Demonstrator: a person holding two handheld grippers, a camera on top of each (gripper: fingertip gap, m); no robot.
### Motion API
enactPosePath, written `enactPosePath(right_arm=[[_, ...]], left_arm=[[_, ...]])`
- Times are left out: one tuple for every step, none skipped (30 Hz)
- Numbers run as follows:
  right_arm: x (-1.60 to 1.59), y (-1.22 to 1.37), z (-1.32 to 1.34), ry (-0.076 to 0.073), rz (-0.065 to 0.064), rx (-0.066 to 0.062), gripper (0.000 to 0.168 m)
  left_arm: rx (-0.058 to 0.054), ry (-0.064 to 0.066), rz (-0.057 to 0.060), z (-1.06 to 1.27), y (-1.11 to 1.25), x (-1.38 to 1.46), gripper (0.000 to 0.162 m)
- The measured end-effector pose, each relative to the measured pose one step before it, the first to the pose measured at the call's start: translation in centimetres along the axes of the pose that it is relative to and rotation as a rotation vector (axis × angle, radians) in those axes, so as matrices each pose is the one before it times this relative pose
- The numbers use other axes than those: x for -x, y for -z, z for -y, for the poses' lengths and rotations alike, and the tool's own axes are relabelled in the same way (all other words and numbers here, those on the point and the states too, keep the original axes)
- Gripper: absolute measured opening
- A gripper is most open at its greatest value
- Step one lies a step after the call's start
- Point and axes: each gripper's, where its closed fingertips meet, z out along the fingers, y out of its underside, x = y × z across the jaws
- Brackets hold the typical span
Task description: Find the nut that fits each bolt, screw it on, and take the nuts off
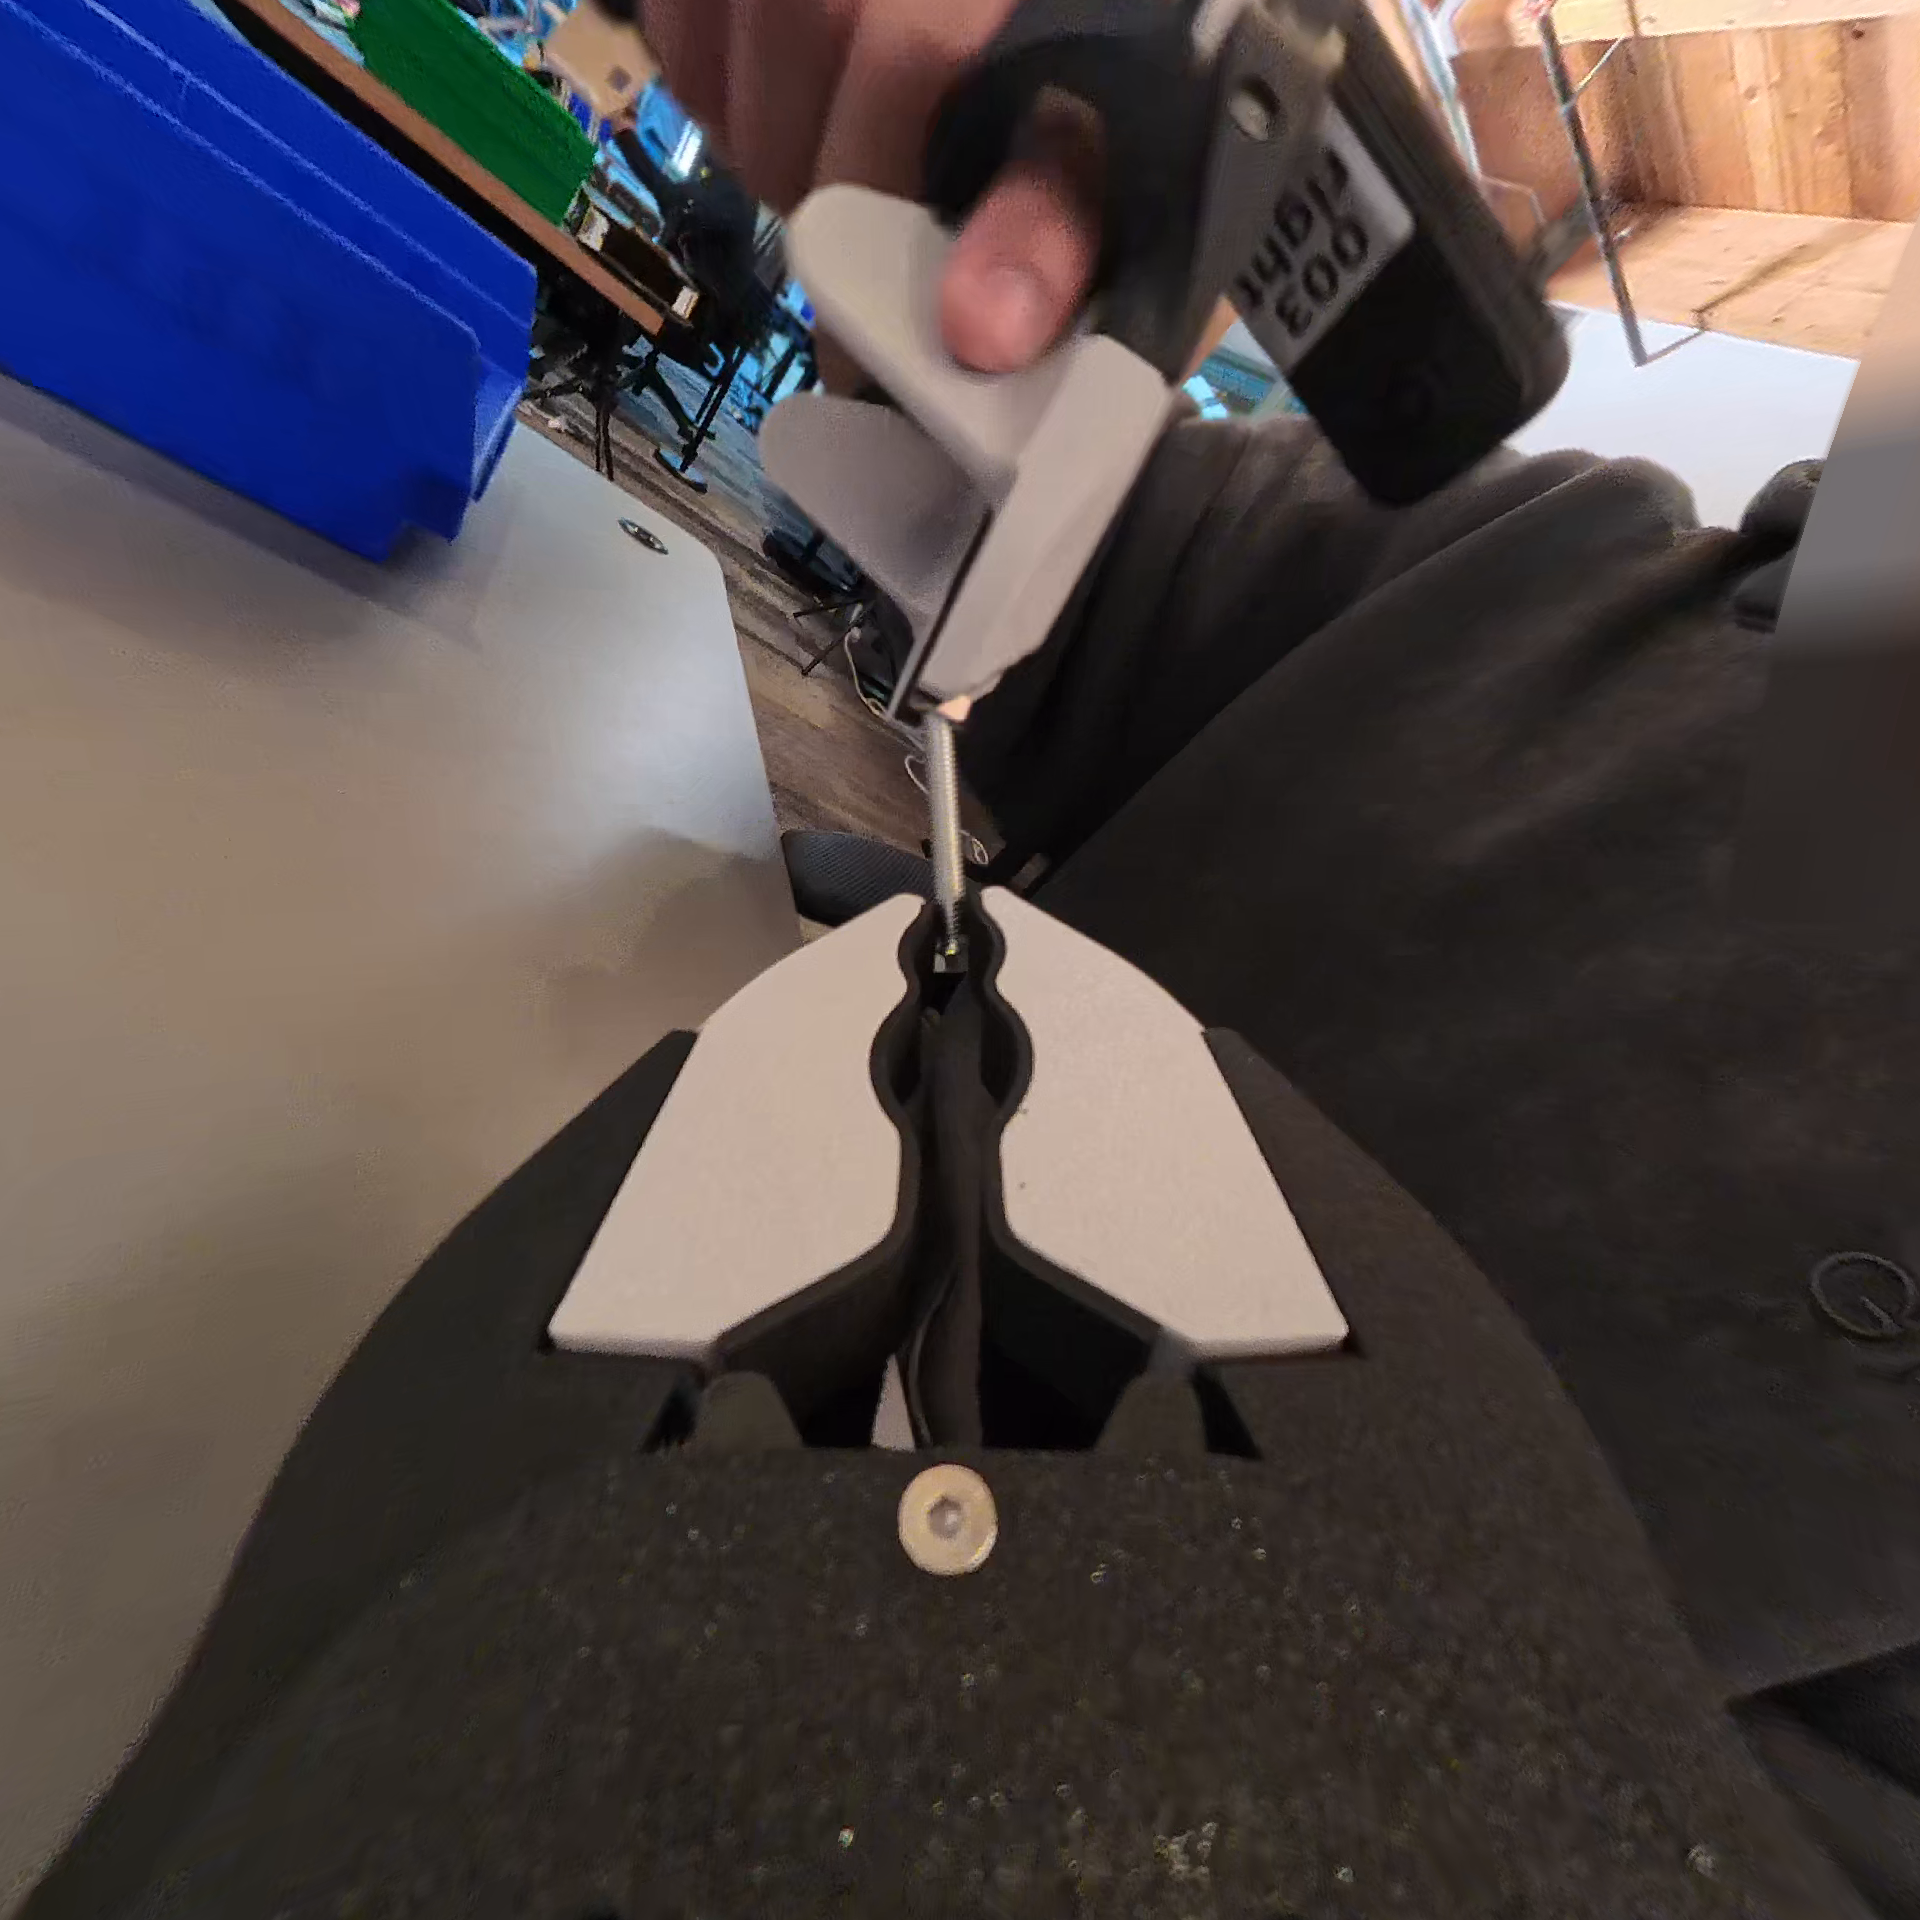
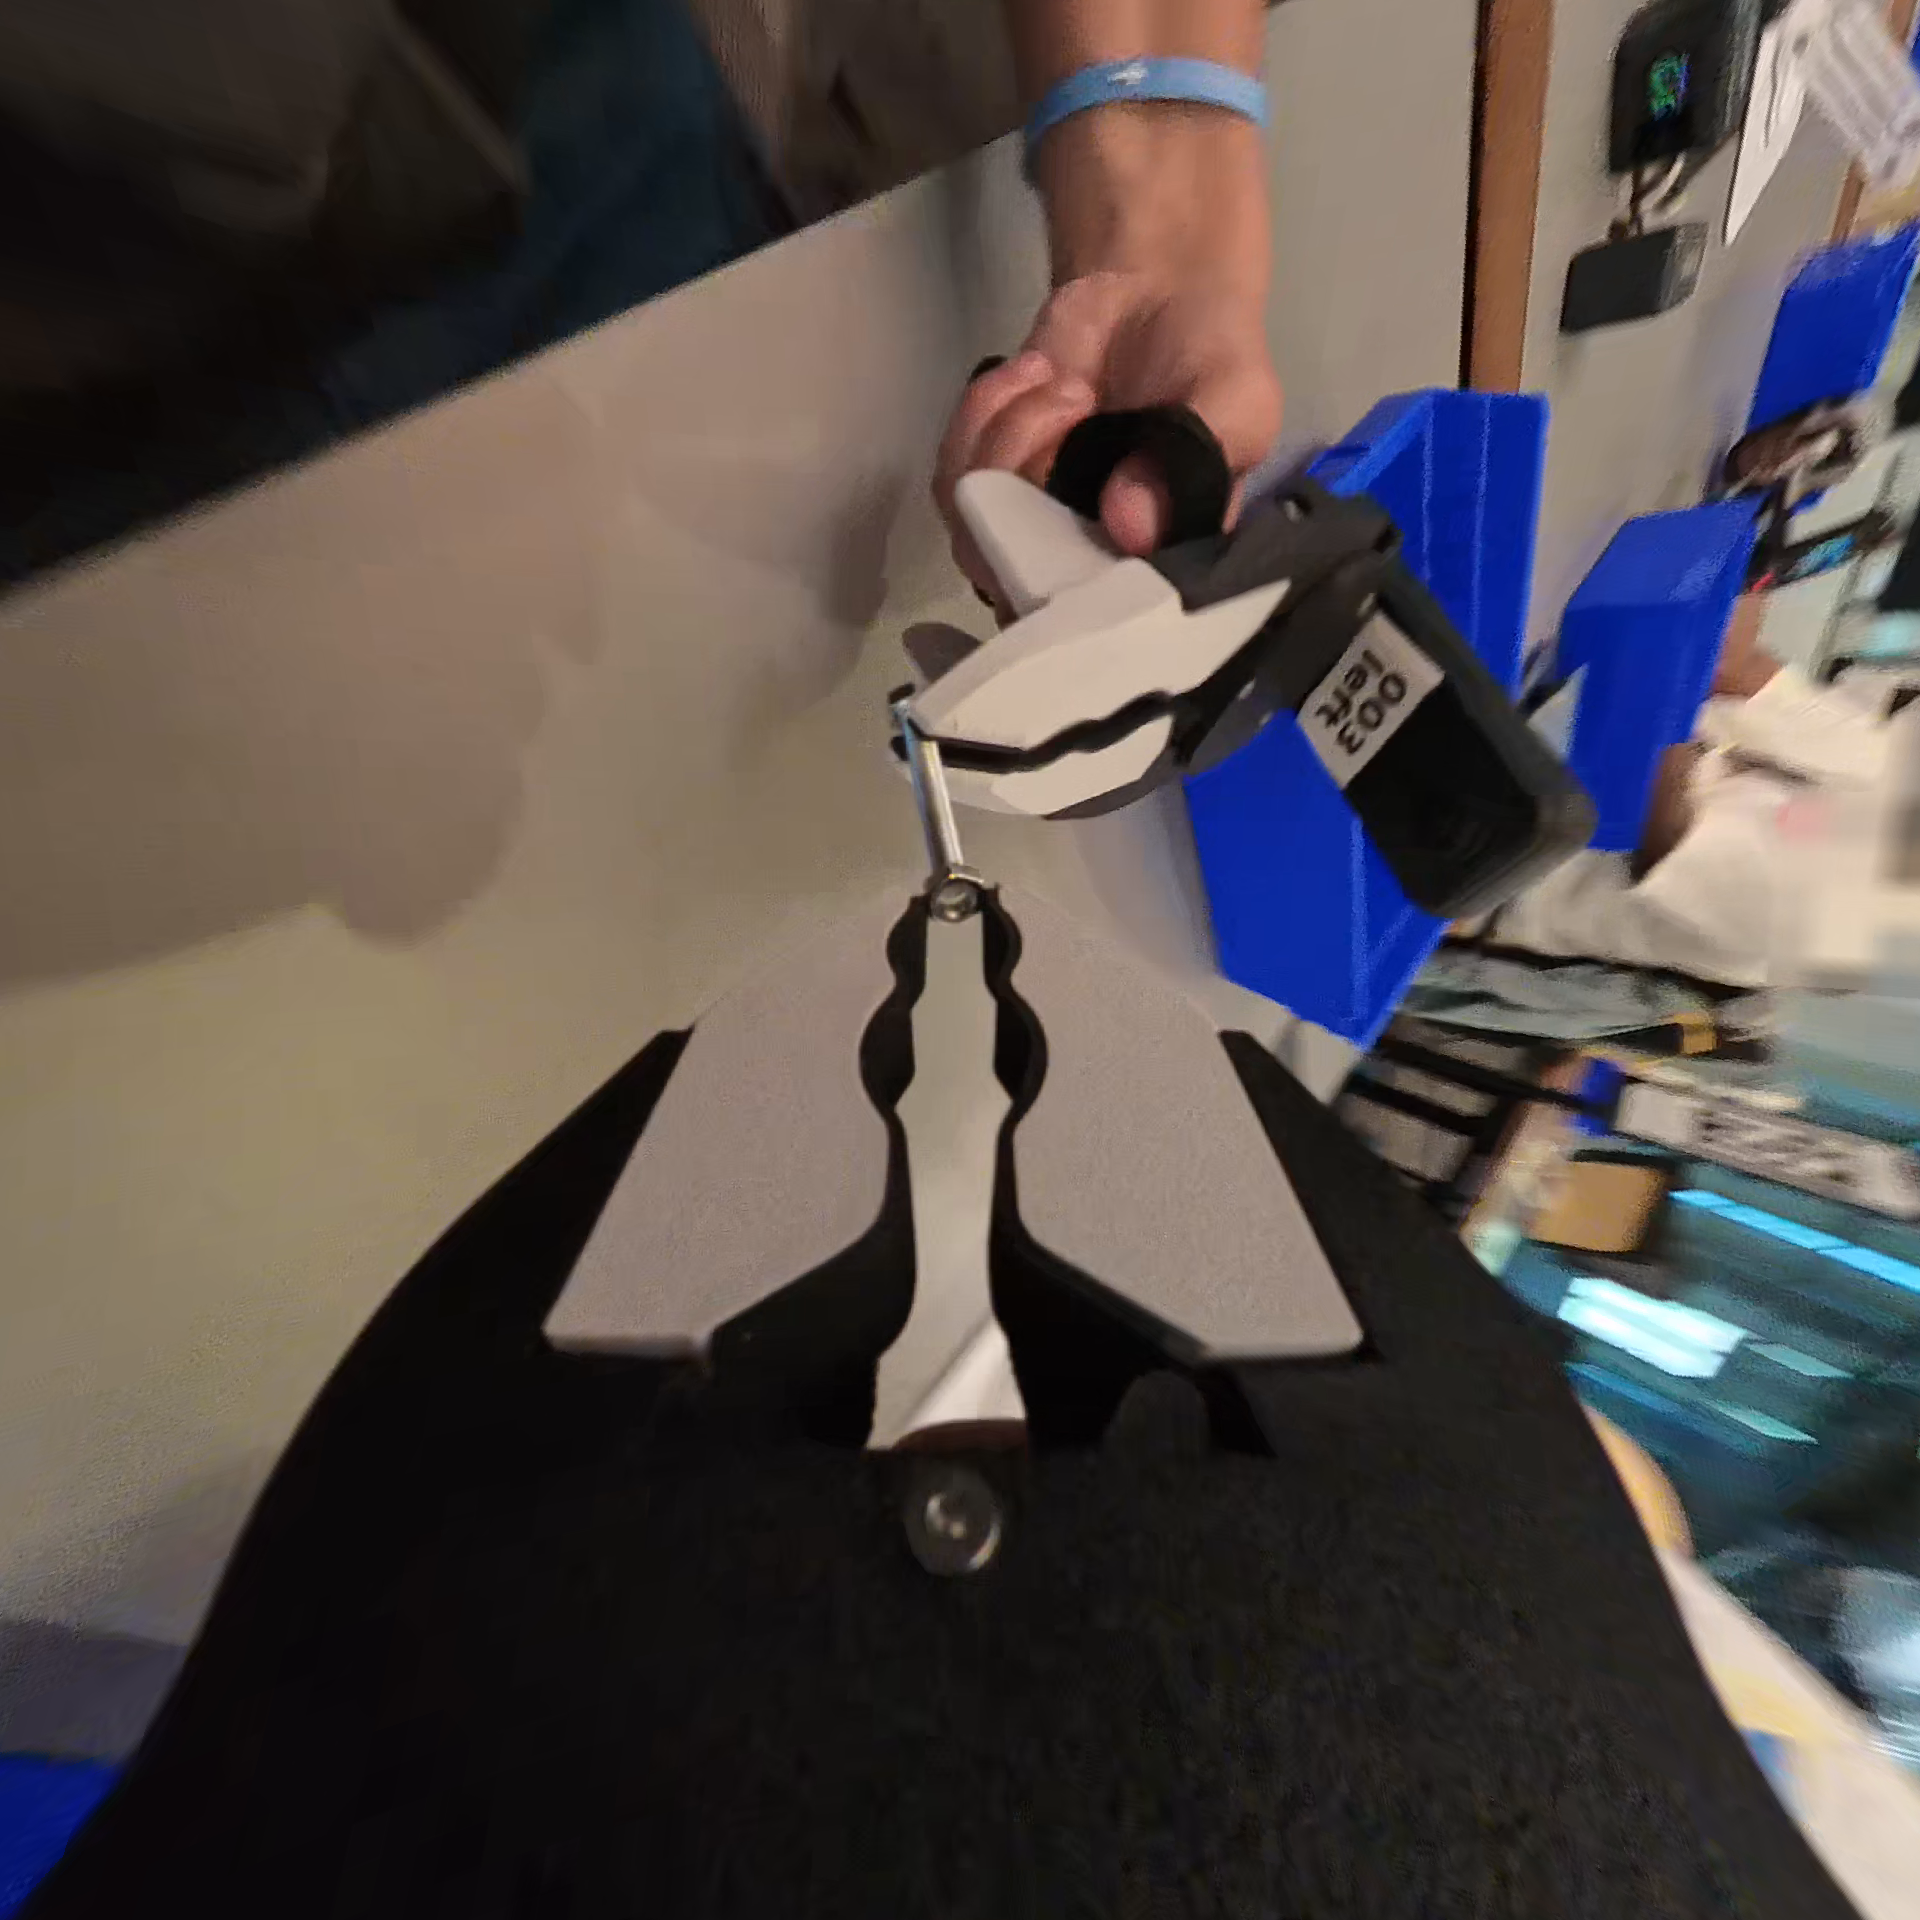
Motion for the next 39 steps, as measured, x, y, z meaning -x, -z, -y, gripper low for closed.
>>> enactPosePath(right_arm=[[0.073, -0.048, 0.051, 0.0894, -0.0179, 0.037, 0.01], [0.121, -0.055, 0.05, 0.0881, -0.0138, 0.0347, 0.01], [0.039, -0.036, 0.099, 0.0899, -0.0203, 0.0256, 0.01], [0.044, -0.055, -0.04, 0.0996, -0.0263, 0.03, 0.01], [0.119, -0.096, -0.164, 0.1078, -0.028, 0.0338, 0.01], [0.011, -0.049, -0.094, 0.1012, -0.04, 0.0227, 0.01], [0.07, -0.041, -0.098, 0.0926, -0.0405, 0.0162, 0.01], [0.25, -0.068, -0.105, 0.0732, -0.0273, 0.0104, 0.01], [0.269, -0.031, -0.156, 0.0377, -0.0164, 0.0109, 0.01], [0.178, 0.021, -0.213, -0.0068, -0.0116, 0.0102, 0.01], [0.265, 0.009, -0.302, -0.049, 0.0061, 0.0074, 0.01], [0.335, -0.041, -0.684, -0.074, 0.0182, 0.0275, 0.01], [-0.149, -0.031, -0.925, -0.0972, -0.0177, 0.0342, 0.01], [-0.198, 0.006, -0.876, -0.1391, -0.0124, 0.0271, 0.01], [-0.472, 0.015, -0.8, -0.1717, -0.0264, 0.0196, 0.01], [-0.549, -0.13, -1.005, -0.187, -0.0315, 0.0292, 0.01], [-0.062, -0.32, -1.142, -0.1875, 0.0043, 0.0425, 0.01], [-0.125, -0.378, -1.139, -0.1878, -0.0101, 0.04, 0.01], [0.164, -0.487, -0.957, -0.1924, 0.0032, 0.0216, 0.01], [0.185, -0.453, -0.84, -0.1824, 0.0018, 0.0129, 0.01], [-0.344, -0.313, -0.58, -0.1767, -0.047, -0.0129, 0.01], [-0.155, -0.259, -0.479, -0.1865, -0.0385, -0.0318, 0.01], [0.089, -0.291, -0.58, -0.189, -0.0116, -0.0275, 0.01], [-0.083, -0.288, -0.606, -0.1908, -0.0154, -0.0323, 0.01], [-0.128, -0.21, -0.72, -0.1897, -0.0091, -0.0328, 0.01], [-0.127, -0.121, -0.776, -0.1508, 0.002, -0.0232, 0.01], [-0.254, 0.018, -0.734, -0.1042, -0.0075, -0.0194, 0.01], [-0.325, 0.127, -0.563, -0.0632, -0.0201, -0.0242, 0.01], [-0.171, 0.194, -0.346, 0.0057, -0.0171, -0.01, 0.01], [-0.329, 0.235, -0.147, 0.0559, -0.0363, 0.003, 0.01], [-0.331, 0.348, 0.187, 0.0634, -0.0399, -0.0105, 0.011], [-0.17, 0.401, 0.443, 0.0402, -0.0267, -0.0274, 0.01], [0.05, 0.327, 0.433, 0.0179, -0.005, -0.0277, 0.01], [0.204, 0.167, 0.227, 0.0179, 0.0117, -0.0109, 0.01], [0.039, 0.077, 0.126, 0.0209, 0.0066, 0.0008, 0.011], [-0.144, 0.067, 0.165, 0.0199, -0.0032, -0.0017, 0.011], [-0.243, 0.105, 0.218, 0.0133, -0.0055, -0.0028, 0.011], [-0.192, 0.234, 0.383, 0.0038, 0.0008, -0.0066, 0.011], [-0.081, 0.397, 0.722, -0.0066, 0.0105, -0.0187, 0.01]], left_arm=[[0.0029, 0.0043, -0.0001, -0.095, -0.023, 0.152, 0.005], [0.0051, 0.0037, 0.0025, -0.124, -0.056, 0.173, 0.005], [0.0041, 0.0023, 0.0075, -0.117, -0.065, 0.207, 0.005], [-0.0013, 0.005, 0.002, -0.018, -0.016, 0.12, 0.005], [-0.0023, 0.0059, 0.0029, 0.007, 0.019, 0.124, 0.005], [-0.0025, 0.0033, 0.0009, 0.011, 0.047, 0.057, 0.005], [0.0018, 0.0014, -0.0011, -0.051, 0.057, -0.009, 0.005], [0.0021, -0.0025, 0.0121, -0.034, 0.048, 0.151, 0.005], [-0.0025, -0.0033, 0.0063, 0.051, 0.074, 0.053, 0.005], [-0.0065, -0.002, -0.0086, 0.123, 0.105, -0.171, 0.005], [-0.011, -0.0077, 0.0065, 0.214, 0.142, 0.008, 0.005], [-0.0141, -0.0098, 0.0152, 0.293, 0.217, 0.102, 0.005], [-0.0183, -0.0095, 0.0119, 0.384, 0.282, 0.037, 0.005], [-0.0352, -0.0152, 0.0287, 0.682, 0.359, 0.223, 0.005], [-0.049, -0.0158, 0.0601, 0.937, 0.477, 0.663, 0.005], [-0.046, -0.0128, 0.0876, 0.952, 0.506, 1.124, 0.005], [-0.0338, -0.0219, 0.0893, 0.764, 0.462, 1.131, 0.005], [-0.0339, -0.0372, 0.0974, 0.711, 0.396, 1.109, 0.005], [-0.0367, -0.0439, 0.1155, 0.695, 0.377, 1.277, 0.005], [-0.023, -0.0438, 0.1073, 0.476, 0.279, 1.168, 0.005], [-0.0091, -0.0448, 0.0923, 0.259, 0.188, 0.961, 0.005], [-0.0071, -0.0488, 0.1054, 0.201, 0.182, 1.097, 0.005], [0.0007, -0.0509, 0.1102, 0.031, 0.146, 1.157, 0.005], [0.0101, -0.05, 0.088, -0.166, 0.067, 0.869, 0.005], [0.0116, -0.0412, 0.0704, -0.247, -0.018, 0.64, 0.005], [0.0107, -0.0251, 0.0531, -0.261, -0.066, 0.43, 0.005], [0.008, -0.0115, 0.0115, -0.221, -0.108, -0.062, 0.005], [0.0064, 0.0014, -0.0233, -0.184, -0.154, -0.478, 0.005], [0.007, 0.01, -0.0313, -0.18, -0.178, -0.526, 0.005], [0.0045, 0.0112, -0.0229, -0.146, -0.175, -0.343, 0.005], [0.0107, 0.0073, -0.0237, -0.241, -0.223, -0.33, 0.005], [0.0106, 0.0032, -0.0222, -0.221, -0.214, -0.284, 0.005], [0.001, 0.0003, -0.0128, -0.115, -0.141, -0.174, 0.005], [0.0006, 0.001, -0.0109, -0.096, -0.125, -0.16, 0.005], [0.0101, 0.004, -0.0194, -0.185, -0.177, -0.264, 0.005], [0.0091, 0.0048, -0.0194, -0.143, -0.194, -0.255, 0.005], [0.0014, 0.004, -0.0113, -0.049, -0.174, -0.162, 0.005], [0.0043, 0.0032, -0.0104, -0.084, -0.176, -0.162, 0.005], [0.0098, 0.0011, -0.0118, -0.166, -0.184, -0.189, 0.005]])
